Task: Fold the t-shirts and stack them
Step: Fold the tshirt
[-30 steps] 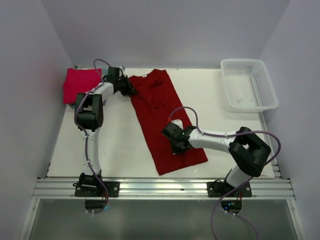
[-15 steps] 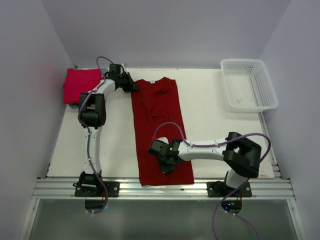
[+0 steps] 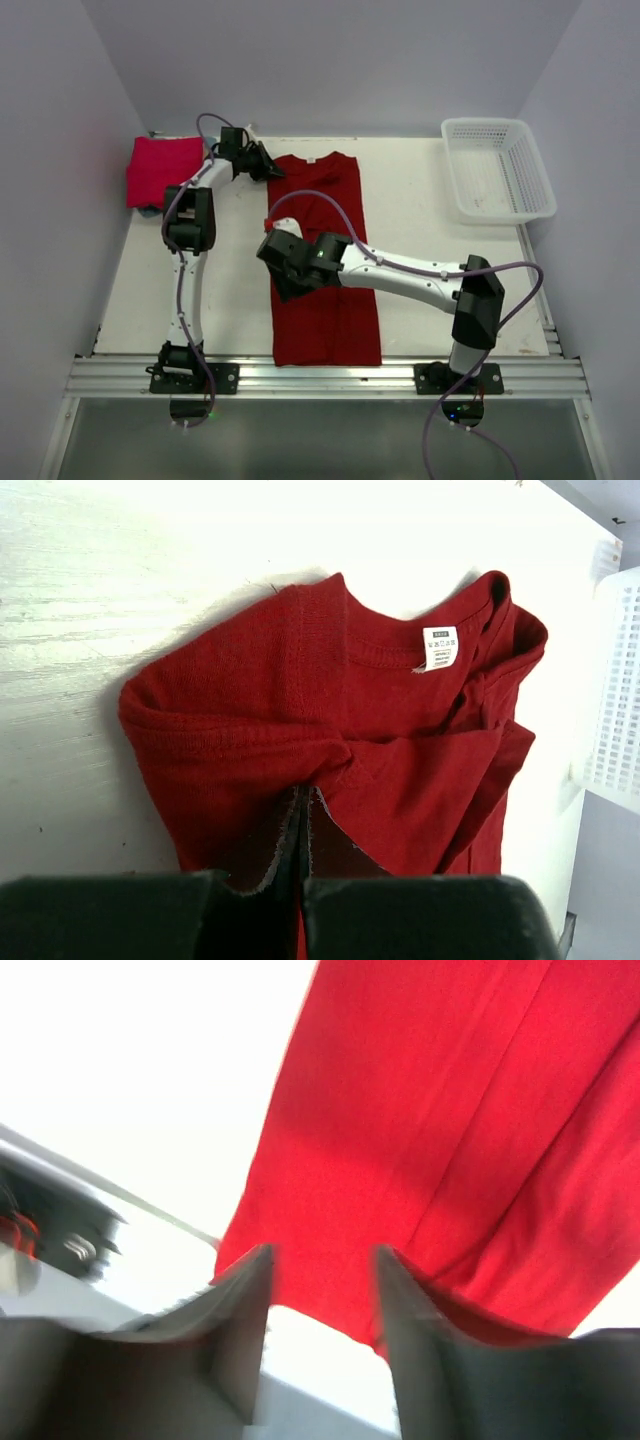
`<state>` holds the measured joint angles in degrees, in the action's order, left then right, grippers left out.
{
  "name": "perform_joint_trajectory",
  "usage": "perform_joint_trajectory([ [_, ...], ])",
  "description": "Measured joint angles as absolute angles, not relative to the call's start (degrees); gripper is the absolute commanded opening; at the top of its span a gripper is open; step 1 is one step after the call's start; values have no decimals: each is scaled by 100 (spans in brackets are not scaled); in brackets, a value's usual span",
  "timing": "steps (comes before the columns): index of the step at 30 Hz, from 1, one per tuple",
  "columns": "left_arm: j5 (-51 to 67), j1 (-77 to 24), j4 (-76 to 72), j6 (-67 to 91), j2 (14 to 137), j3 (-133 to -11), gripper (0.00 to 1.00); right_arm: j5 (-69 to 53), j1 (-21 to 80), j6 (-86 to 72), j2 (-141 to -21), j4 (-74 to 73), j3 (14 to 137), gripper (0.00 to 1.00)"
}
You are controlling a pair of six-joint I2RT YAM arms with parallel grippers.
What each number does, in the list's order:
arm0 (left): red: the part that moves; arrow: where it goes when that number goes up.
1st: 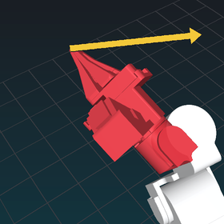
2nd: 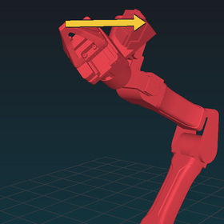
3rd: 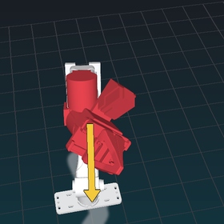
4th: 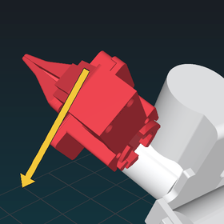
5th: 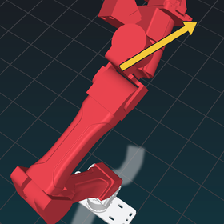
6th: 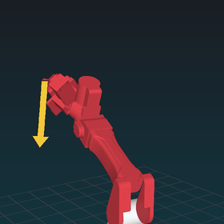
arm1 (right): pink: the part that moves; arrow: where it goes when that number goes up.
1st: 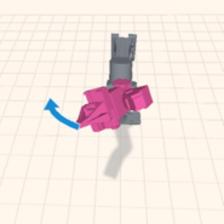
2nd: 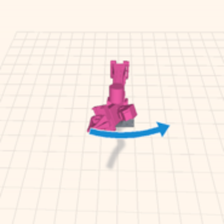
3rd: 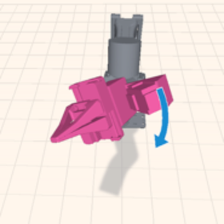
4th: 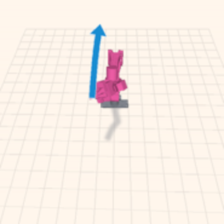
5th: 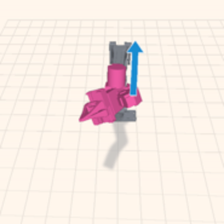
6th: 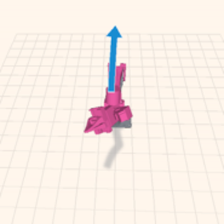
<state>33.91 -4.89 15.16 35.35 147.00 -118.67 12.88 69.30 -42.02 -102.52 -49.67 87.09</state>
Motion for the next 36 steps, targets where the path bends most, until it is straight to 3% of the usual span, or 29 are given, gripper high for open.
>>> perform_joint_trajectory([
  [3,3454,-489,1509,3540,14709,-11872,6,1509,6508,-3824,-10377,-5098,9531,60],
  [6,3461,-489,1518,3450,14619,-11795,48,1658,5697,-3400,-10825,-5172,10475,66],
  [9,3210,-495,1610,3286,13985,-11174,64,1750,4901,-2947,-11627,-5282,11583,66],
  [13,2858,-467,1737,3140,12932,-10344,65,1809,4193,-2464,-13065,-5498,13281,65],
  [16,2759,-449,1684,3024,12167,-9797,64,1745,3981,-2300,-13581,-5634,13576,60],
  [21,2770,-447,1400,2886,11511,-9006,57,1588,3802,-2237,-13139,-5400,12123,44],
  [27,3000,-449,1114,2923,11716,-8423,49,1557,3529,-2246,-11878,-4998,10630,30],
  [36,3500,-464,318,3175,12173,-8106,49,1599,3299,-2353,-10053,-4445,9319,24],
])
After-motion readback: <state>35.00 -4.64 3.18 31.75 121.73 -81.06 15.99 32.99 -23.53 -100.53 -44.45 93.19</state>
